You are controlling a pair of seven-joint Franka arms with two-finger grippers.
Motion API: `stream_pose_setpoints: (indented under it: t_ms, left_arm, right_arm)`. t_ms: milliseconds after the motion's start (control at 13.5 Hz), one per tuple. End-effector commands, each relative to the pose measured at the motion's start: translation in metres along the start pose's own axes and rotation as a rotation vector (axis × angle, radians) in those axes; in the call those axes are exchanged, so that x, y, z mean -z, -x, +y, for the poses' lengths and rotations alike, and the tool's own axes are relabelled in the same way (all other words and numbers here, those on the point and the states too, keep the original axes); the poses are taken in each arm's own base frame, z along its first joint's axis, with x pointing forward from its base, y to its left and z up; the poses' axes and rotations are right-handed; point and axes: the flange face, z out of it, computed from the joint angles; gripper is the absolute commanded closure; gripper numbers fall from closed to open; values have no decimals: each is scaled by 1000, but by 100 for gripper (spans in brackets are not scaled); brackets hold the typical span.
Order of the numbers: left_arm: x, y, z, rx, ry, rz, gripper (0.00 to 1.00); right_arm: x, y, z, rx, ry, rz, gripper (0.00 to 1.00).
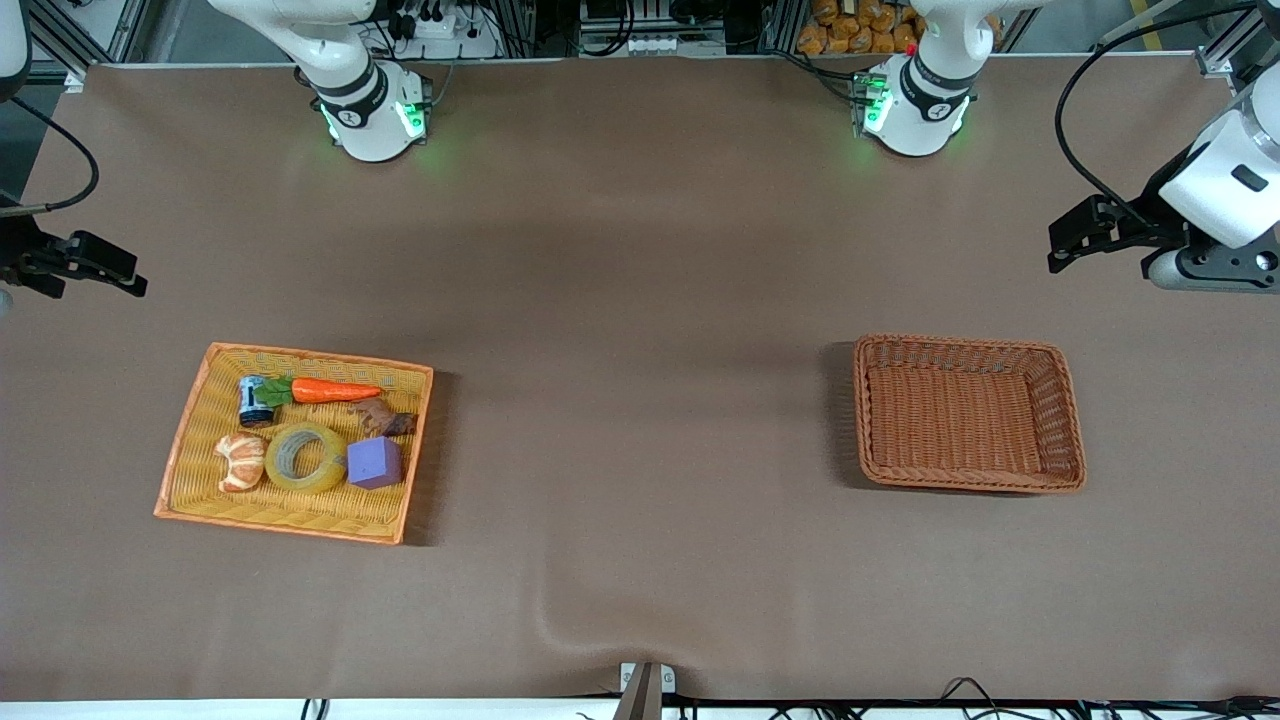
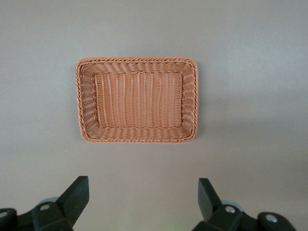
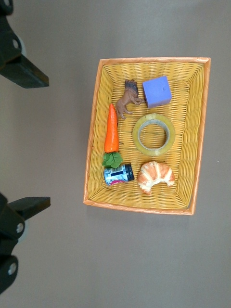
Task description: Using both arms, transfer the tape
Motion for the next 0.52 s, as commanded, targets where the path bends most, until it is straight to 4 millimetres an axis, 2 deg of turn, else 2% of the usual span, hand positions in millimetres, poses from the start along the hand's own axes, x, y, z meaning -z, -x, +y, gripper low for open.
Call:
stream_pose_setpoints:
  t_ms: [0, 221, 443]
  left_arm:
    - [4, 1, 0, 16, 11, -10, 0]
    - [5, 1, -5, 25, 9, -10, 0]
    - [4, 1, -11, 34, 0, -11, 0]
  right_arm:
    - [8, 4, -1, -17, 2, 12, 0]
    - [17, 4, -2, -18, 4, 29, 0]
    - [10, 2, -4, -25, -3, 23, 0]
